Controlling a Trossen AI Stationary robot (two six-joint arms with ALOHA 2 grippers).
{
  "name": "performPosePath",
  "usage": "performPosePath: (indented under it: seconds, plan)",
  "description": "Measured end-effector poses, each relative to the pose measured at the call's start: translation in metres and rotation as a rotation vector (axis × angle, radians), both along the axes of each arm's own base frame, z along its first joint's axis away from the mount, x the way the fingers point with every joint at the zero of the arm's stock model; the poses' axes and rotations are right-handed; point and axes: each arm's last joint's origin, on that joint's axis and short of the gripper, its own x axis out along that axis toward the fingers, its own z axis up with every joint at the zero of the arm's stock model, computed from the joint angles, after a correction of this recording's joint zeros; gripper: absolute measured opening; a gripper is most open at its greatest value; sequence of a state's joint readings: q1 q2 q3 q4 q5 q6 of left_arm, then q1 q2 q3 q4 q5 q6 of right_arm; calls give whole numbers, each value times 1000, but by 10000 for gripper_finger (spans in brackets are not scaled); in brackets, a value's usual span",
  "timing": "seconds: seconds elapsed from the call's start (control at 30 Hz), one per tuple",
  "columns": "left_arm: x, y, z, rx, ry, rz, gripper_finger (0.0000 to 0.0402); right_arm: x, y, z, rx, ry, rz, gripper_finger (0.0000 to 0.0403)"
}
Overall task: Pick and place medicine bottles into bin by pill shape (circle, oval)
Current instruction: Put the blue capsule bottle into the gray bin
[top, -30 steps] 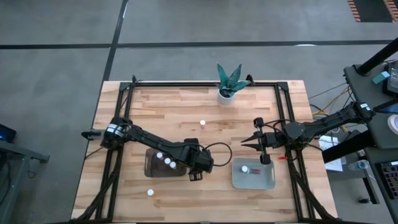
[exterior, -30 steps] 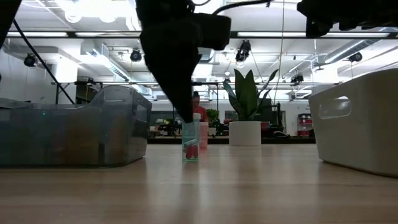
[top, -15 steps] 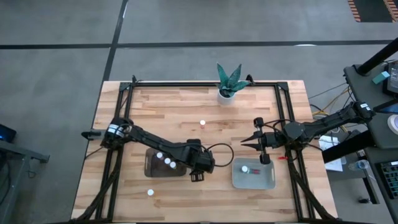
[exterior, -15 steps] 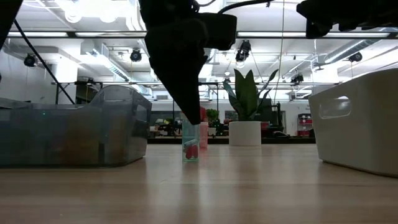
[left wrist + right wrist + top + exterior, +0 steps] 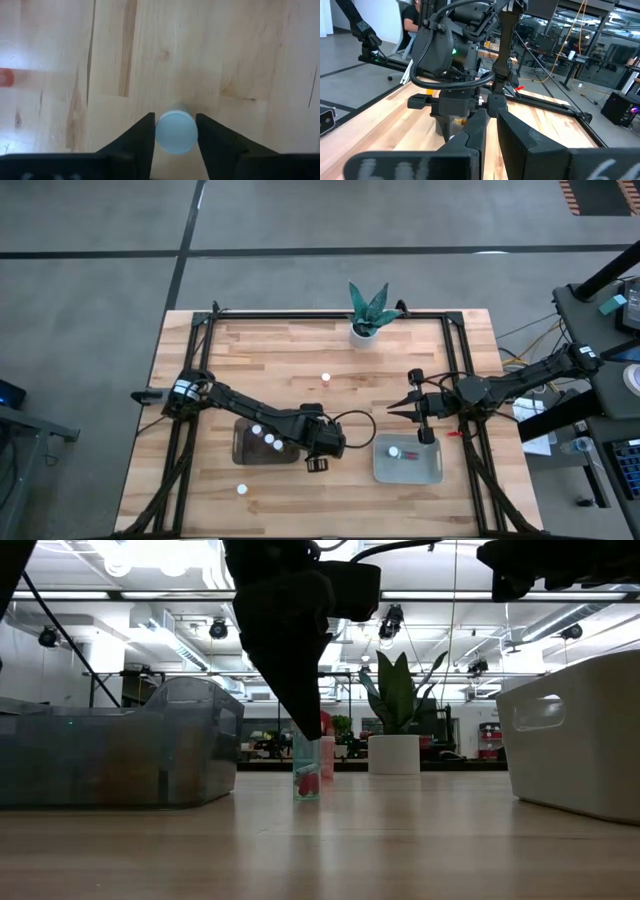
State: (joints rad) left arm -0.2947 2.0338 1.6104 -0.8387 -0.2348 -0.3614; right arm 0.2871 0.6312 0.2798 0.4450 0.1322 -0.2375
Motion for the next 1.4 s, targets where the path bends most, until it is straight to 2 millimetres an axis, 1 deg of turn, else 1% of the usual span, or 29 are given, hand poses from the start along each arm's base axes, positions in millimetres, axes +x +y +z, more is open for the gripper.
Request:
performPosePath:
  seconds: [0.13, 0.23, 0.3, 0.43, 0.6, 0.73, 0.87, 0.97, 1.03, 1.1, 1.2, 1.4]
  plan:
    - [0, 0, 0, 0, 0, 1, 101, 0, 0, 0, 0, 0, 0, 38]
    - [0, 0, 2, -1, -3, 1, 97, 0, 0, 0, 1, 1, 0, 38]
    - [2, -1, 6, -6, -18, 0, 95, 0, 0, 0, 12, 3, 0, 38]
    - [5, -2, 22, -17, -58, -3, 94, 0, 0, -1, 37, 18, 0, 38]
    - [10, -6, 44, -18, -113, -50, 93, 1, 0, -1, 66, 103, -5, 40]
    - [13, -12, 62, -12, -166, -108, 93, 5, 2, 3, 117, 189, -14, 62]
    - [15, -17, 77, 0, -211, -161, 92, 15, 5, 6, 168, 289, -32, 108]
    - [17, -18, 89, 8, -245, -185, 92, 27, 9, 6, 192, 348, -44, 143]
    - [18, -18, 96, 12, -267, -196, 92, 36, 12, 7, 189, 375, -20, 163]
    - [19, -19, 102, 19, -285, -210, 92, 45, 17, 9, 182, 398, 46, 178]
    - [19, -18, 110, 39, -308, -221, 92, 57, 23, 13, 188, 425, 121, 191]
    - [13, -15, 128, 105, -362, -206, 92, 75, 29, 11, 176, 468, 126, 191]
